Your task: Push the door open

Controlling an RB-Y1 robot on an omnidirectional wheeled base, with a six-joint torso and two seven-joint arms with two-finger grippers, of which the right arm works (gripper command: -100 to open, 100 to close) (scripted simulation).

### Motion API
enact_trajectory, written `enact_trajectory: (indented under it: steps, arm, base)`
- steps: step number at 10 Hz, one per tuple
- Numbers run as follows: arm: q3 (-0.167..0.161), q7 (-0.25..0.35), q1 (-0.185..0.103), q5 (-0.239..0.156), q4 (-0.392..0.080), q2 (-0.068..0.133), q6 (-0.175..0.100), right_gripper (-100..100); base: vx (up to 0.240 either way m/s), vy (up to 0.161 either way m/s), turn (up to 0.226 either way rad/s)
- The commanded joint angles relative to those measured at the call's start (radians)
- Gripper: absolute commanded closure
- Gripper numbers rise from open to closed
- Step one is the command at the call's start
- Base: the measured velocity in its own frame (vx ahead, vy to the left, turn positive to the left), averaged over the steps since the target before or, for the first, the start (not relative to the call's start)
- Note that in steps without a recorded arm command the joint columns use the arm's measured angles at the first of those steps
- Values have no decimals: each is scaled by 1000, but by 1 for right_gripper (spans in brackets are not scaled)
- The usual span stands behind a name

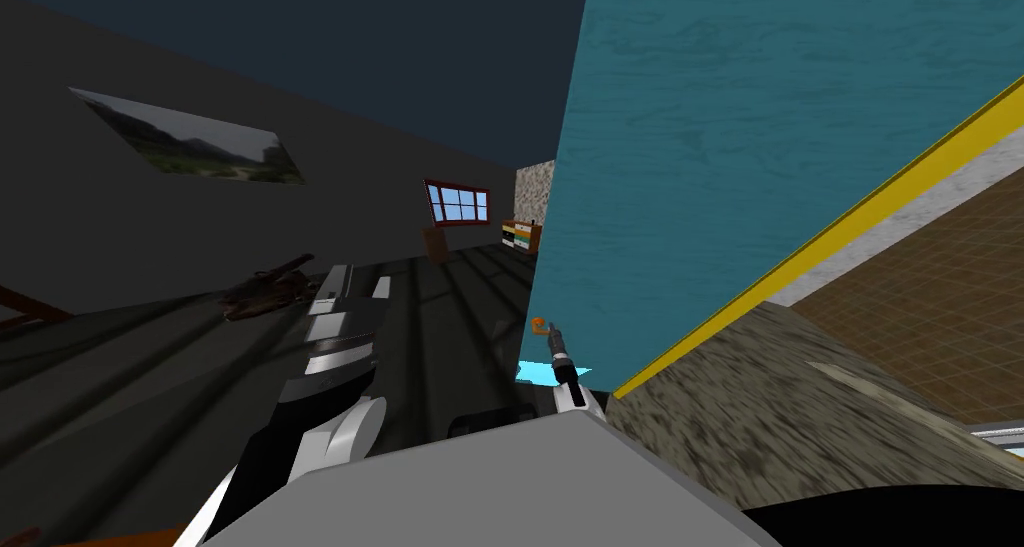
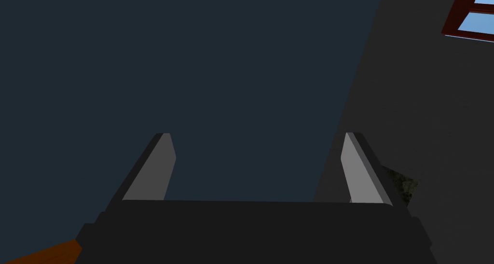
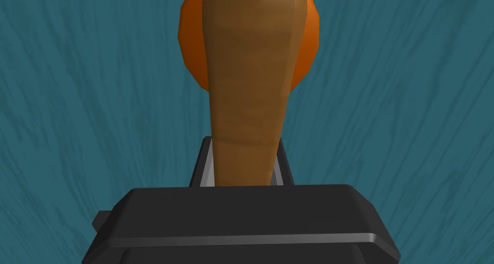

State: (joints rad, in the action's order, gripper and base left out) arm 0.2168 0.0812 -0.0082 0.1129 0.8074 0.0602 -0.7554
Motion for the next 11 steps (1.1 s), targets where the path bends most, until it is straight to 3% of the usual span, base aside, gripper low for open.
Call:
enact_trajectory:
  steps: [1,4,5,10,11]
  arm:
    - [29,-6,8,-14,22,13,13,100]
    - [29,-6,8,-14,22,13,13,100]
    - [53,-15,7,-26,20,14,13,100]
    - [94,-30,5,-48,17,7,13,100]
    - [116,-37,4,-59,16,-2,13,100]
  base:
    - [107,43,-71]
    - [80,29,-22]
    - [114,30,-90]
    - [190,72,-67]
    - [179,59,-72]
